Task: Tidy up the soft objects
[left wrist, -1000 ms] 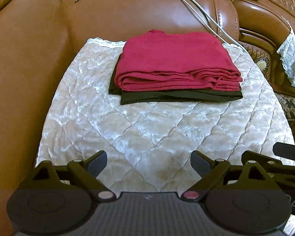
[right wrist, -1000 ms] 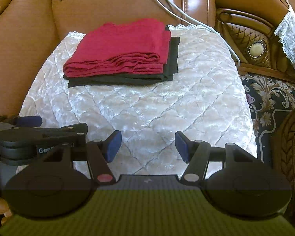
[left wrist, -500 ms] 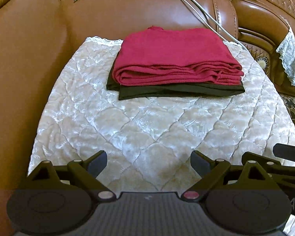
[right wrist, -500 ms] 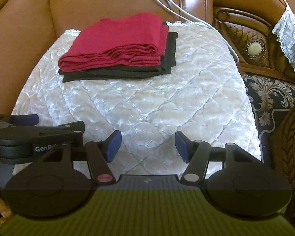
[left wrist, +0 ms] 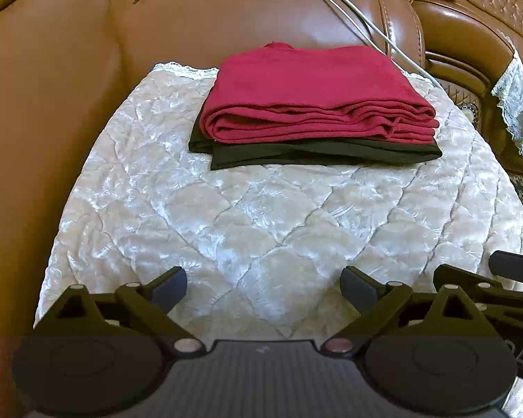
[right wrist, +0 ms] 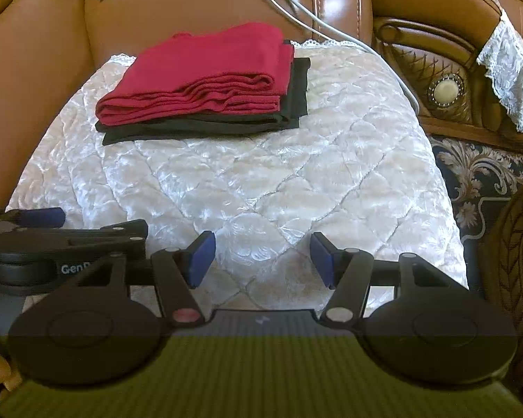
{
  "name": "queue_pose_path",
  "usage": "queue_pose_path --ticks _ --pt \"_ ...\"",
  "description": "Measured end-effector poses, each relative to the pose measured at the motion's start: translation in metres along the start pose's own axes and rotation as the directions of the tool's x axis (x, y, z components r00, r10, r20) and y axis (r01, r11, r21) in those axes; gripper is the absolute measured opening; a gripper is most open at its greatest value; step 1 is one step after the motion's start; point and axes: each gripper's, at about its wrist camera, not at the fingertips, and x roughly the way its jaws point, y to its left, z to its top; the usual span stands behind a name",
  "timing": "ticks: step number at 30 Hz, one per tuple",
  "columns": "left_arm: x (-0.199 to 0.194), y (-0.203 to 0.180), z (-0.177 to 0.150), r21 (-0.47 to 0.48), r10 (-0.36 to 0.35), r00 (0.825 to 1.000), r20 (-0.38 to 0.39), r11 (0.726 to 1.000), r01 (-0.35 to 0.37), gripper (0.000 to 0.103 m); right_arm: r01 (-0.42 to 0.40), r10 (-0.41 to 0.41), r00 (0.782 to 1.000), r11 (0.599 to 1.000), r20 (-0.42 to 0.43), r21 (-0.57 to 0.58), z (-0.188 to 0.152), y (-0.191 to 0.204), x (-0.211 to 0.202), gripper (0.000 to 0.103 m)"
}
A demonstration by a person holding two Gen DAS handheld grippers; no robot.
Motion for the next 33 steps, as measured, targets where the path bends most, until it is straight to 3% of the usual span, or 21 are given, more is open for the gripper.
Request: queue_pose_path --ticks 33 --pt "0.005 0.012 -0.013 0.007 -0.047 0.996 0.071 0.999 0.047 0.103 -0.015 0.016 1.0 0.999 0.019 -0.043 -0.007 0.002 0.003 0.08"
